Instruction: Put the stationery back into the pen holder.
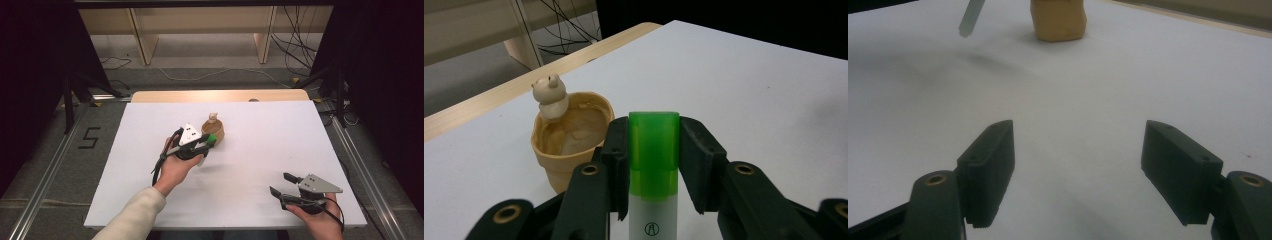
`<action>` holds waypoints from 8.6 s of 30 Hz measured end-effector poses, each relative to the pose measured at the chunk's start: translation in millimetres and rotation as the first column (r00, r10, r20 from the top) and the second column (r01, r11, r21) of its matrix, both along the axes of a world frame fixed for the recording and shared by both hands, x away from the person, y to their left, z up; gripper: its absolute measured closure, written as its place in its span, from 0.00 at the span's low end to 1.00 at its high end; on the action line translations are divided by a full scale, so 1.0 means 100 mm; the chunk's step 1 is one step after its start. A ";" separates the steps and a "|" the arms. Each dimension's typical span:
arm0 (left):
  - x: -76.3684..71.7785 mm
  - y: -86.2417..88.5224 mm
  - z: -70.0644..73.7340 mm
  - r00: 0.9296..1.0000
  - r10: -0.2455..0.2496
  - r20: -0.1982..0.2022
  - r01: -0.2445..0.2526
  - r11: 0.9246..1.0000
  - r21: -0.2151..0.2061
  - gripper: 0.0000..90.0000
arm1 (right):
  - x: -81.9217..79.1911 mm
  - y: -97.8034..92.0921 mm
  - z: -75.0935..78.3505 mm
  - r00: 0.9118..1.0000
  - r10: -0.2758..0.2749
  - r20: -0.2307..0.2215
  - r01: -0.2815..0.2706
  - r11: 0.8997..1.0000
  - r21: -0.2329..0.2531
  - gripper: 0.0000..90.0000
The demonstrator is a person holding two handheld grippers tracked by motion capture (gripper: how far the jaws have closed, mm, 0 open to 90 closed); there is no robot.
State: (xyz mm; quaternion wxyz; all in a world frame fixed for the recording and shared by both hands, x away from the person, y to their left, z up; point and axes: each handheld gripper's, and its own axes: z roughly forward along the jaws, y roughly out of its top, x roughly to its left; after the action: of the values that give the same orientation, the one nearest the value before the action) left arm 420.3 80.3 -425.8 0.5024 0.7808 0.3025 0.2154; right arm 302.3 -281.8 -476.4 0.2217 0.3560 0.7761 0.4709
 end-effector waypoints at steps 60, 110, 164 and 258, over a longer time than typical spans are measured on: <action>0.20 -0.04 0.34 0.999 0.015 0.043 -0.012 0.998 -0.064 0.75 | 0.01 0.02 -0.01 1.000 0.025 -0.005 -0.025 1.000 0.005 0.32; 0.47 -0.11 0.60 0.995 0.053 0.079 -0.046 0.995 -0.090 0.74 | 0.01 0.02 -0.01 1.000 0.023 -0.004 -0.023 1.000 0.005 0.32; 0.76 -0.28 0.49 0.990 0.016 0.142 -0.002 0.995 -0.095 0.74 | 0.01 0.01 -0.01 1.000 0.027 0.000 -0.027 1.000 -0.004 0.32; 0.87 -0.25 0.04 0.995 0.018 0.100 -0.014 0.999 -0.041 0.74 | 0.02 0.01 -0.02 0.999 0.034 -0.001 -0.034 0.999 0.002 0.32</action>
State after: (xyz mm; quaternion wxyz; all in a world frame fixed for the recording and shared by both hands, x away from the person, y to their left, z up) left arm 507.7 55.0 -421.8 0.5306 0.7564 0.2874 0.2523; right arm 304.2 -280.5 -478.1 0.2130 0.3431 0.7818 0.4751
